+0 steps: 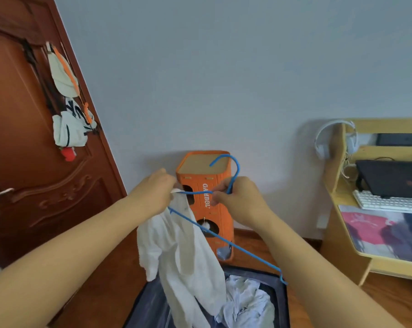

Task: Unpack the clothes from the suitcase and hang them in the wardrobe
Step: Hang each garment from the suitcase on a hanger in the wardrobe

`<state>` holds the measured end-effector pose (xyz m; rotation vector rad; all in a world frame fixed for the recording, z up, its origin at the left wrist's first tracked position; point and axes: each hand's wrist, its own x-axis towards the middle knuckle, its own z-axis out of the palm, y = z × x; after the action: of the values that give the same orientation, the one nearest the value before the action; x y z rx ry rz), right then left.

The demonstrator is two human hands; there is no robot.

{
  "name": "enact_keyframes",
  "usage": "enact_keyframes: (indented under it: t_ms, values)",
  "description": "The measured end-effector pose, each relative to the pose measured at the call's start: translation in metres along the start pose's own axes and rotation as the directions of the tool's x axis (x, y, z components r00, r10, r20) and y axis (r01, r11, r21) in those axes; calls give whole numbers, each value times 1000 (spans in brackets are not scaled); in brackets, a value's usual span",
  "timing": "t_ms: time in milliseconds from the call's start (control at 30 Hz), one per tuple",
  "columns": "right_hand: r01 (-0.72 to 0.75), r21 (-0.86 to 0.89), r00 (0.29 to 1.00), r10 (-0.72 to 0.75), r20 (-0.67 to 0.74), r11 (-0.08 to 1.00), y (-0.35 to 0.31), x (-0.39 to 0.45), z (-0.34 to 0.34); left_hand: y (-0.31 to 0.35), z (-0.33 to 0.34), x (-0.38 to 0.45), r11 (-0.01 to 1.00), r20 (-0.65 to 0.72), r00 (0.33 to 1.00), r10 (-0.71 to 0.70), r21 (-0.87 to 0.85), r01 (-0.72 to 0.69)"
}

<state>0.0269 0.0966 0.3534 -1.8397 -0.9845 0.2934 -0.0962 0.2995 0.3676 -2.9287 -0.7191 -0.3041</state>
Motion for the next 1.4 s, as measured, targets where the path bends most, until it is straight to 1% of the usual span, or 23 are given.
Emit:
enact_keyframes:
  t_ms: [67, 167, 300, 433, 500, 533, 600, 667, 733, 767, 800, 833, 867, 900, 933, 967, 1033, 1100, 1167, 1233, 1267, 1367, 1400]
  values:
    - [-14, -25, 1000, 15, 19, 1000, 4, -4, -3, -9, -4, -7, 998, -7, 999, -51, 46, 52]
    - [13, -179, 977, 25, 213, 984, 3, -17, -4, -18, -12, -8, 991, -15, 991, -135, 20, 135]
    - [7, 75, 996, -13, 86, 997, 1, -22, -12, -14, -5, -9, 976, 61, 982, -180, -113, 186]
    - [12, 33, 973, -20, 230, 999, 6, -31, 16, 26, -17, -15, 949, -5, 997, -73, -307, 68]
    - [9, 103, 989, -24, 148, 995, 11, -32, 28, 50, -24, -21, 916, -28, 999, 18, -400, -27]
    - [11, 188, 995, -30, 98, 982, 12, -33, 28, 60, -27, -26, 915, -57, 996, 68, -394, -85]
    - [67, 346, 997, -72, 0, 936, 6, -37, 19, 64, -33, -32, 939, -153, 970, 187, -263, -222]
    - [134, 420, 991, -122, -55, 897, -3, -39, 2, 61, -48, -34, 929, -170, 936, 307, -158, -333]
    - [173, 385, 985, -158, -71, 906, -6, -28, -13, 59, -66, -31, 927, -75, 930, 361, -79, -366]
    - [184, 306, 981, -153, -121, 934, -5, -20, -18, 58, -73, -27, 937, -46, 937, 347, -20, -348]
    - [175, 201, 966, -129, -225, 964, -3, -14, -21, 57, -76, -22, 945, -52, 944, 326, 37, -324]
    - [166, 68, 909, -126, -398, 984, 1, -11, -18, 55, -79, -15, 951, -75, 950, 305, 70, -300]
    - [178, -45, 803, -171, -571, 983, 4, -15, -12, 53, -81, -11, 958, -101, 953, 284, 79, -277]
    - [235, -127, 712, -260, -652, 964, 7, -25, 1, 50, -81, -7, 963, -124, 955, 268, 67, -261]
    - [308, -176, 689, -347, -636, 935, 10, -39, 18, 47, -82, -5, 968, -143, 957, 252, 46, -247]
    - [353, -180, 739, -392, -548, 918, 17, -52, 38, 44, -83, -2, 973, -159, 960, 231, 18, -231]
    - [317, -133, 900, -342, -270, 939, 36, -64, 70, 38, -84, 1, 976, -192, 962, 194, -67, -210]
    - [266, -172, 959, -279, -56, 949, 60, -56, 89, 31, -85, 1, 969, -226, 957, 181, -128, -213]
    - [318, -342, 946, -320, 53, 884, 75, -46, 91, 21, -87, -1, 964, -239, 958, 156, -172, -200]
    - [370, -508, 925, -362, 120, 778, 87, -41, 86, 6, -91, -4, 961, -274, 955, 110, -216, -172]
    - [405, -515, 908, -400, 126, 756, 91, -41, 82, -2, -93, -7, 959, -295, 952, 77, -239, -152]
    - [532, -400, 834, -545, 91, 746, 88, -40, 74, -28, -97, -14, 959, -335, 942, -15, -272, -82]
    - [567, -385, 815, -563, 136, 728, 83, -40, 73, -35, -99, -16, 957, -340, 939, -39, -282, -62]
